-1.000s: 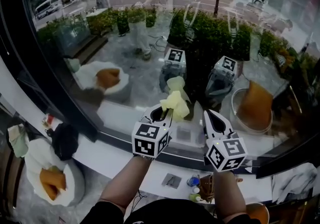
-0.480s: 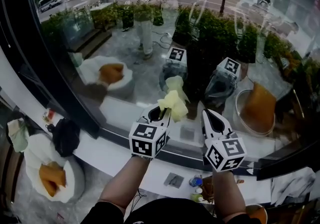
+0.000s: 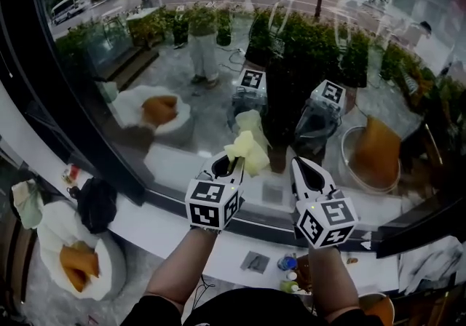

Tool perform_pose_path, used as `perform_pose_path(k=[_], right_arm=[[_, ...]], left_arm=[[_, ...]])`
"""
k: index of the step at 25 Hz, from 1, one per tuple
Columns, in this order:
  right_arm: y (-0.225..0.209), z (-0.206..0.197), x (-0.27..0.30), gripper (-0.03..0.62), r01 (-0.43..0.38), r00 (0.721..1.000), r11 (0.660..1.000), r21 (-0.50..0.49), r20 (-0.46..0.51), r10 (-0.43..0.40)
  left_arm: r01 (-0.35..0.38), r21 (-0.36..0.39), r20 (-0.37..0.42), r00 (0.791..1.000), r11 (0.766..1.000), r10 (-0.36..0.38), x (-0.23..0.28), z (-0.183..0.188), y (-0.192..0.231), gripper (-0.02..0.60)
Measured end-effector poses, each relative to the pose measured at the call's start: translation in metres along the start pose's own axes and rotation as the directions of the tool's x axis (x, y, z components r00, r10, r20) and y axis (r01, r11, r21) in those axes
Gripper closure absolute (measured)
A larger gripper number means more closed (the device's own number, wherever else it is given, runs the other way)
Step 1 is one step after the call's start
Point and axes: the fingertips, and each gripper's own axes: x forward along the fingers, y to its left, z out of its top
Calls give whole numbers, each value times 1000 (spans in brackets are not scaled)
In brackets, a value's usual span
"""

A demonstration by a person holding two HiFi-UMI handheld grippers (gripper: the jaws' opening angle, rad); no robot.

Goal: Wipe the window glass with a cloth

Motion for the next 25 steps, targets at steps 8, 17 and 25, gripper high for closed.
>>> perform_pose_path(k=[8,17,25], right_arm=[[7,-8,-9,568,2,1000,1000,-1,-4,-2],[23,-7,-14,568,-22,1000,1000,-4,9,22],[32,0,-17,568,-27,999,999,-26,33,28]], left_arm=[[-38,-37,-10,999,999,38,-15,-13,11,549],[-105,-35,-1,994,994,105,-44,-11,30,549],[-159,-31,46,986,987,160,-65,13,59,549]])
